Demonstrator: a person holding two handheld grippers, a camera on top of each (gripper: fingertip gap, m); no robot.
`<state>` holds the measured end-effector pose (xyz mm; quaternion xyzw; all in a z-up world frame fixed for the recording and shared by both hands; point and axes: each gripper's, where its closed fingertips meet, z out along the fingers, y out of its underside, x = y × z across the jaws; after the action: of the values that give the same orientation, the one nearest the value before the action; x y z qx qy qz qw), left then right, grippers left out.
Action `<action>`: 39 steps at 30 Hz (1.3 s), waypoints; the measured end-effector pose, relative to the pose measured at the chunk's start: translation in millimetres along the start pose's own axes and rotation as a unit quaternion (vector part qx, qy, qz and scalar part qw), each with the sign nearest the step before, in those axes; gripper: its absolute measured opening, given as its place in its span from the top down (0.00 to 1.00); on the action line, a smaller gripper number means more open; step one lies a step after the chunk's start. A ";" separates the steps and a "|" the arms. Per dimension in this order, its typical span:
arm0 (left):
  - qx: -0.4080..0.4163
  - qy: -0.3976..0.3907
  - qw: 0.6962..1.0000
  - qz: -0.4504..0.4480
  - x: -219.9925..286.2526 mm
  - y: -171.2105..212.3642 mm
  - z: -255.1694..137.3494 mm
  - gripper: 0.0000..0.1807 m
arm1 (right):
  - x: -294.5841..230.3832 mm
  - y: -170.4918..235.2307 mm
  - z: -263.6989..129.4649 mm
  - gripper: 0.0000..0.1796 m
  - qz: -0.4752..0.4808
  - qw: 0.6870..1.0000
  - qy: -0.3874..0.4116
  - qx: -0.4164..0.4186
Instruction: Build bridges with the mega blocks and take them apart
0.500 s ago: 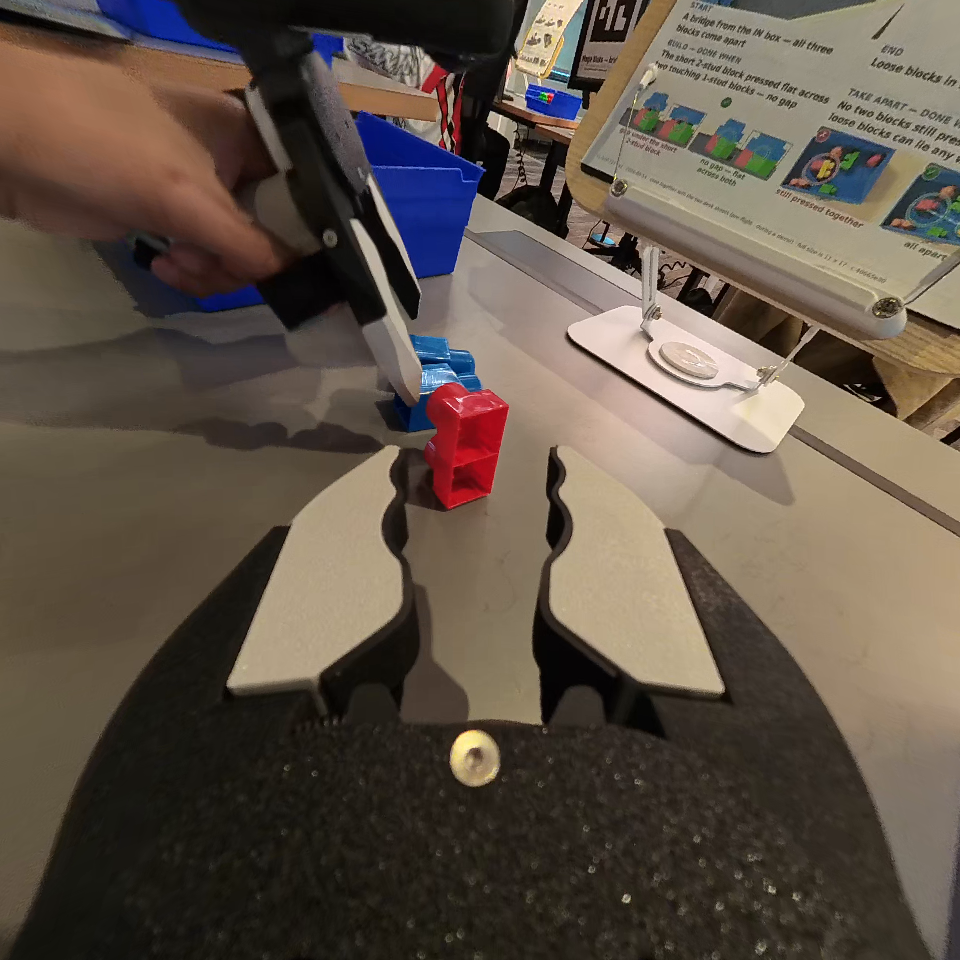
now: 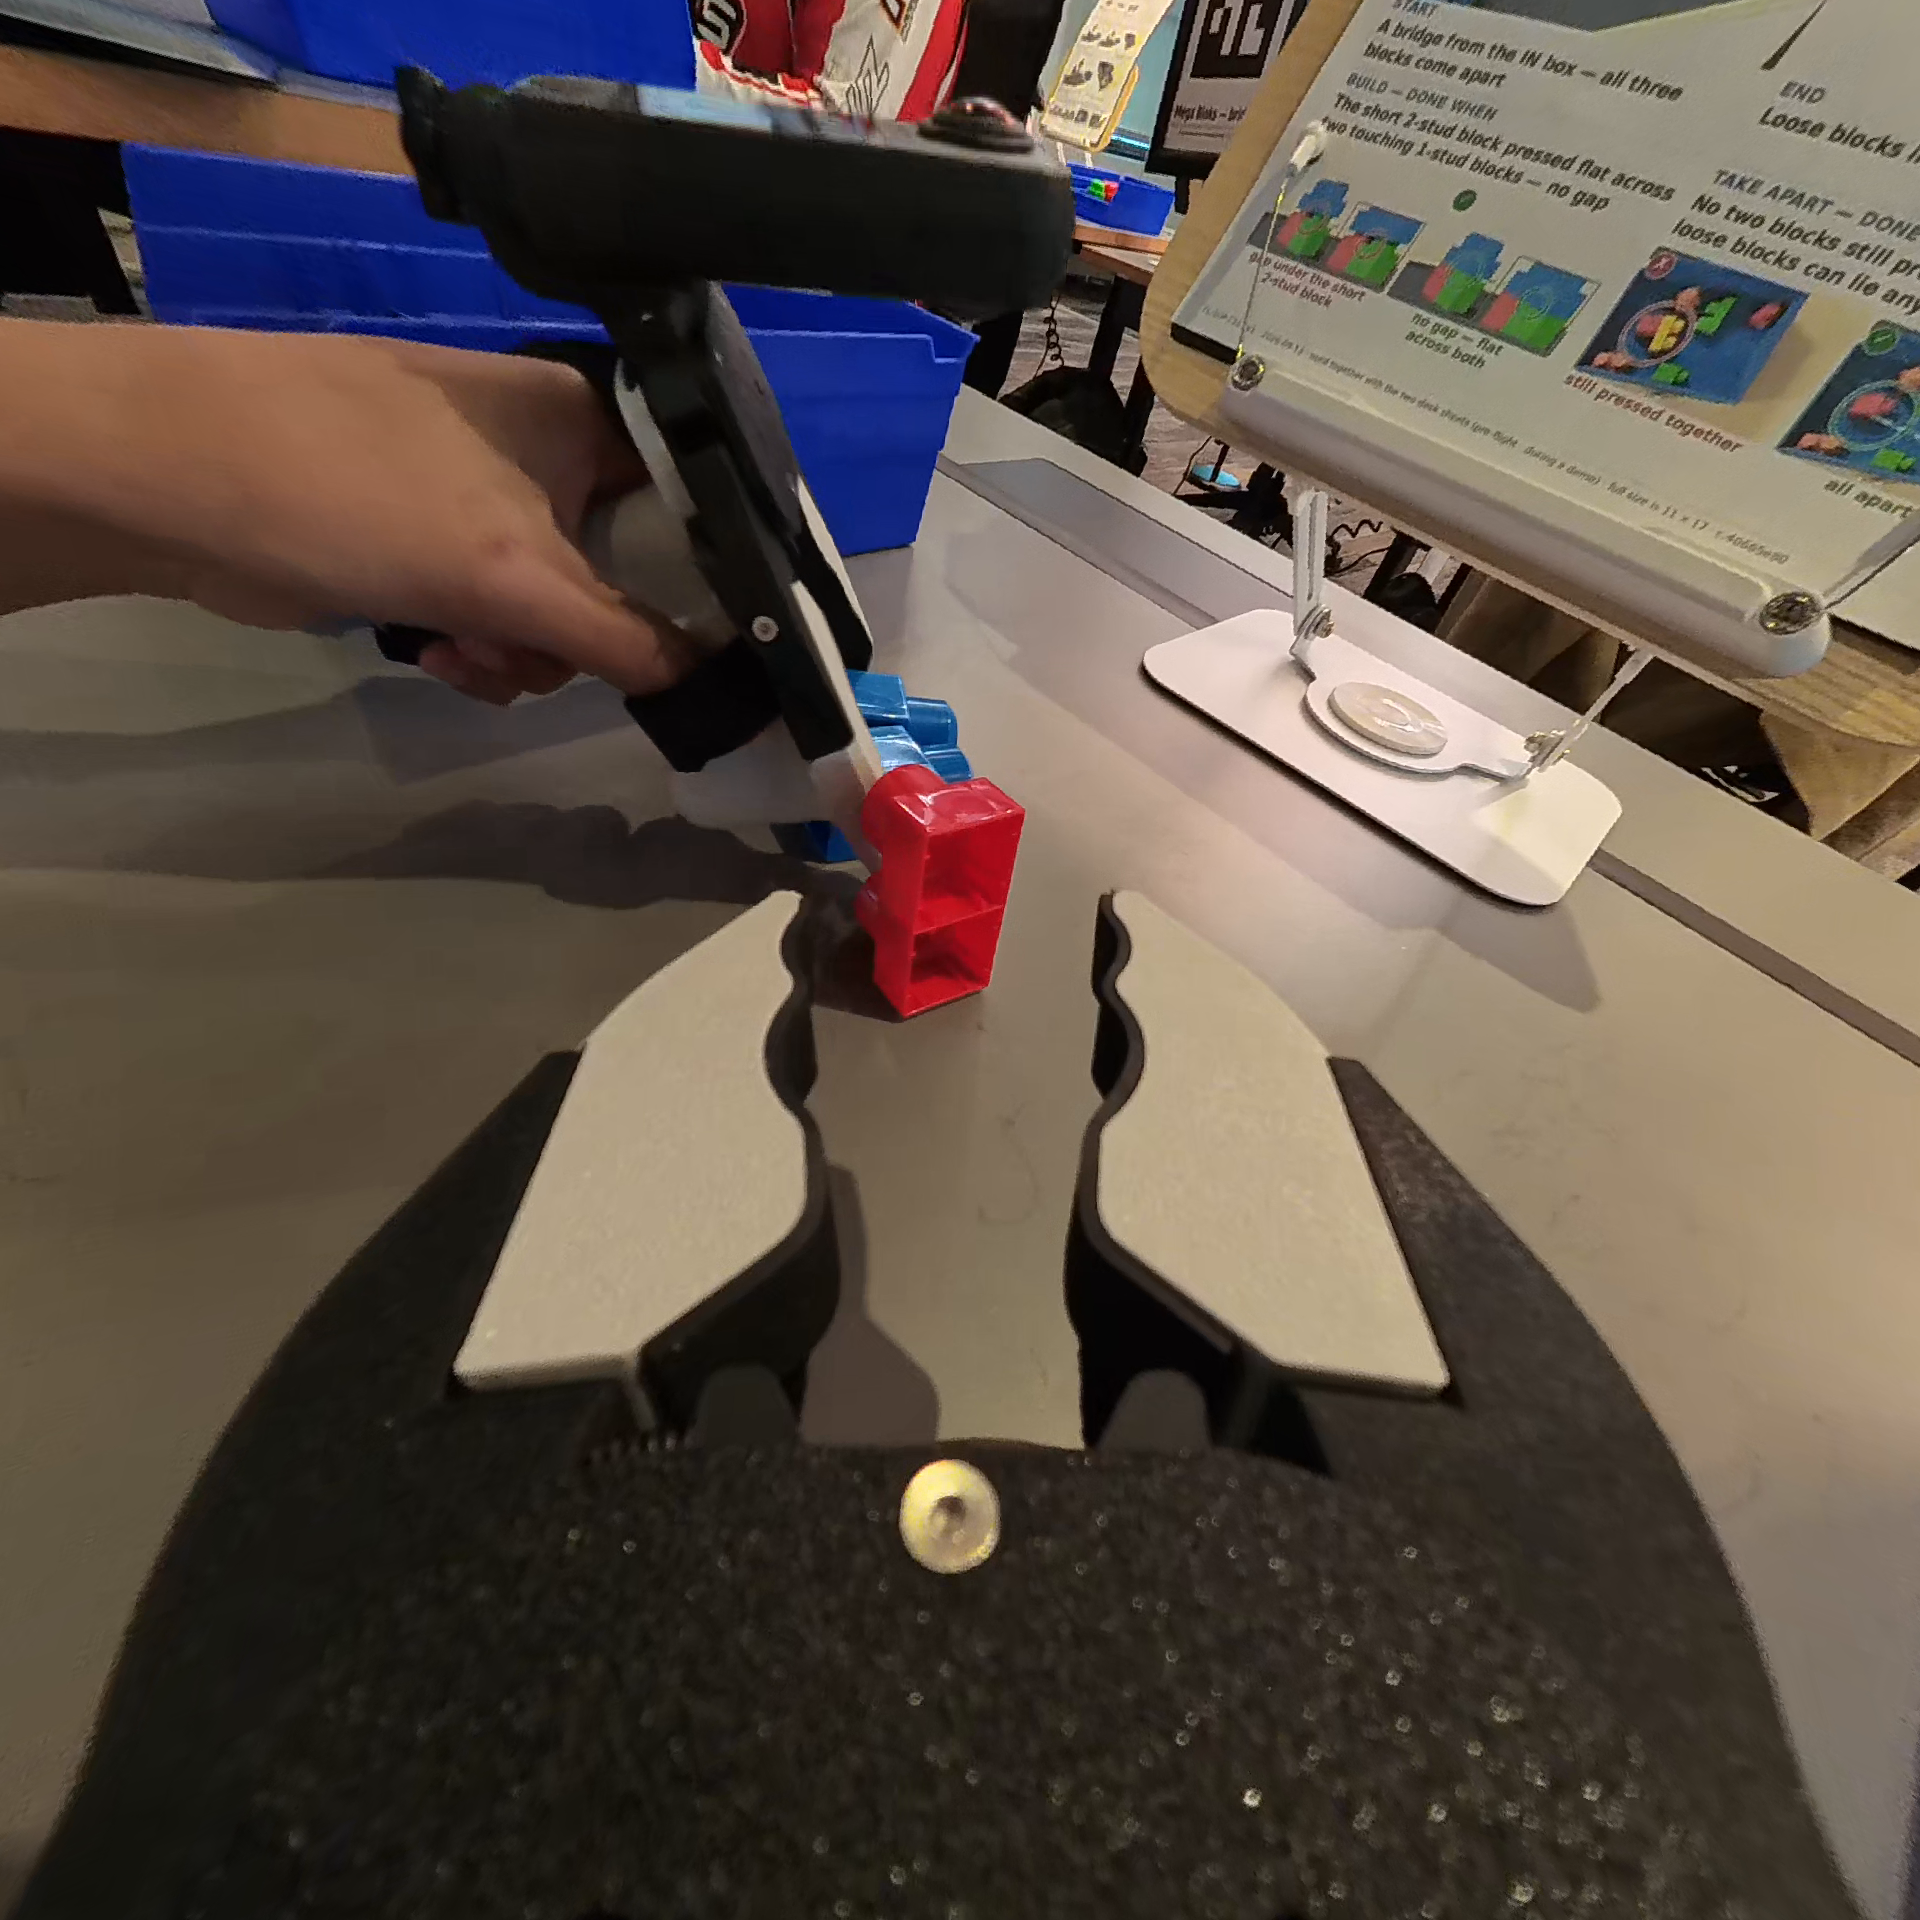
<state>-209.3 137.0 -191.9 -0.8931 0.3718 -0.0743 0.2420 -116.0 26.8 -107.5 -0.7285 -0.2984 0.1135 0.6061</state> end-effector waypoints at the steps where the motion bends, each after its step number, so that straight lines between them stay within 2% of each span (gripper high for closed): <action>1: -0.002 0.002 1.000 -0.002 0.1 0.1 1.0 0.41 | -0.3 -0.2 0.0 0.72 0.000 1.000 0.000 0.000; 5: -0.012 0.008 1.000 -0.006 1.0 2.8 5.1 0.41 | -0.7 -0.2 0.1 0.72 0.002 1.000 -0.002 0.000; 14: -0.007 0.021 1.000 -0.006 0.4 3.8 5.6 0.56 | -0.9 0.0 0.1 0.72 0.002 1.000 -0.003 0.000; 23: -0.009 0.036 0.999 0.029 3.3 4.7 4.6 0.57 | 0.0 0.3 -0.1 0.72 0.002 1.000 -0.002 -0.001; 32: 0.039 0.050 0.996 0.055 12.3 10.6 -12.7 0.58 | 0.5 -0.3 -0.9 0.72 0.004 1.000 -0.001 0.001; 39: 0.011 0.093 0.994 0.049 21.6 29.6 -13.7 0.57 | 1.0 1.3 -0.1 0.72 0.001 1.000 0.000 -0.003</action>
<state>-216.8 98.8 -195.4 -0.8604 0.4349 -0.1493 0.2197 -114.8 27.1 -108.5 -0.7307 -0.2978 0.1130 0.6038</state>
